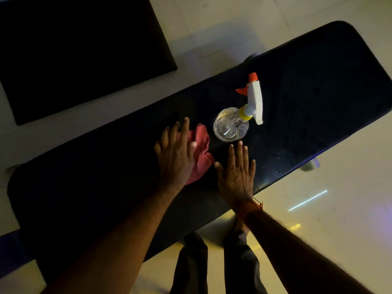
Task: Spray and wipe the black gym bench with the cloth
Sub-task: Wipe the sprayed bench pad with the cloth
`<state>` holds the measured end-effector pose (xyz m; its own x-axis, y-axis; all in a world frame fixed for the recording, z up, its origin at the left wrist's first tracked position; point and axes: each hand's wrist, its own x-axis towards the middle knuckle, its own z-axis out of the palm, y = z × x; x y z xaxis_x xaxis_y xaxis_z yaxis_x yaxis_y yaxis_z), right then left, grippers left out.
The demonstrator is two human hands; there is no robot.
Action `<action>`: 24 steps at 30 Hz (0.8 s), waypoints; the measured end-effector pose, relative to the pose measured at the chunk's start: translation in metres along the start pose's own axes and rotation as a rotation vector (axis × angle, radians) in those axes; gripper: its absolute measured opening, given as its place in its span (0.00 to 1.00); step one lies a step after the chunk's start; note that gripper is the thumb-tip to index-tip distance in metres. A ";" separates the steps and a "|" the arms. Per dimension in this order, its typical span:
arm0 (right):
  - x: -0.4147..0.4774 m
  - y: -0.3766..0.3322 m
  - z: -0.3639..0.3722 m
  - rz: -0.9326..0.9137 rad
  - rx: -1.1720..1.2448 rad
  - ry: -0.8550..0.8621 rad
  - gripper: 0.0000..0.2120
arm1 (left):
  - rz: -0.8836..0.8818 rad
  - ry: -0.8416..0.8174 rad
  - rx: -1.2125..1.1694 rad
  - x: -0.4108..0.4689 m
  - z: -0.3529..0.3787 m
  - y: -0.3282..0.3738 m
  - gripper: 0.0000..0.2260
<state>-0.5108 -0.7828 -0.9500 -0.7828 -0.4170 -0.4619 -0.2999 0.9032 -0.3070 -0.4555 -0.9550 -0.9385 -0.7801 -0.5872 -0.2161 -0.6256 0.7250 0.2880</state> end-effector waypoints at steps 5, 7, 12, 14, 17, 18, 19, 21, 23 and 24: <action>-0.014 -0.022 -0.003 -0.040 0.042 0.059 0.35 | -0.073 -0.043 -0.036 0.007 -0.010 -0.013 0.21; -0.014 -0.032 -0.005 -0.043 0.045 0.112 0.31 | -0.102 -0.008 -0.124 0.003 -0.011 -0.018 0.17; -0.005 -0.047 -0.006 -0.028 0.199 0.032 0.13 | -0.279 0.085 -0.218 -0.008 -0.020 -0.036 0.16; -0.003 -0.048 -0.008 0.008 0.379 0.019 0.08 | -0.261 0.127 -0.170 -0.013 -0.022 -0.037 0.18; 0.000 -0.044 -0.010 0.009 0.451 0.026 0.13 | -0.049 0.115 0.003 -0.021 -0.020 -0.026 0.28; 0.001 -0.041 -0.012 -0.004 0.452 0.016 0.15 | 0.007 0.071 0.039 -0.021 -0.019 -0.020 0.30; 0.002 -0.038 -0.014 -0.012 0.468 0.011 0.17 | 0.041 0.023 0.063 -0.020 -0.017 -0.014 0.31; 0.002 -0.031 -0.021 -0.012 0.546 0.050 0.20 | 0.041 -0.040 0.065 -0.016 -0.016 -0.004 0.33; 0.000 -0.022 -0.032 0.005 0.642 0.141 0.22 | 0.015 -0.066 0.056 -0.010 -0.017 0.005 0.36; -0.001 -0.017 -0.038 0.004 0.673 0.188 0.24 | 0.018 -0.078 0.061 -0.007 -0.018 0.011 0.37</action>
<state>-0.5253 -0.7940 -0.9127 -0.8825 -0.3345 -0.3306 0.0580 0.6202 -0.7823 -0.4568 -0.9498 -0.9167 -0.7885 -0.5454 -0.2844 -0.6089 0.7575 0.2353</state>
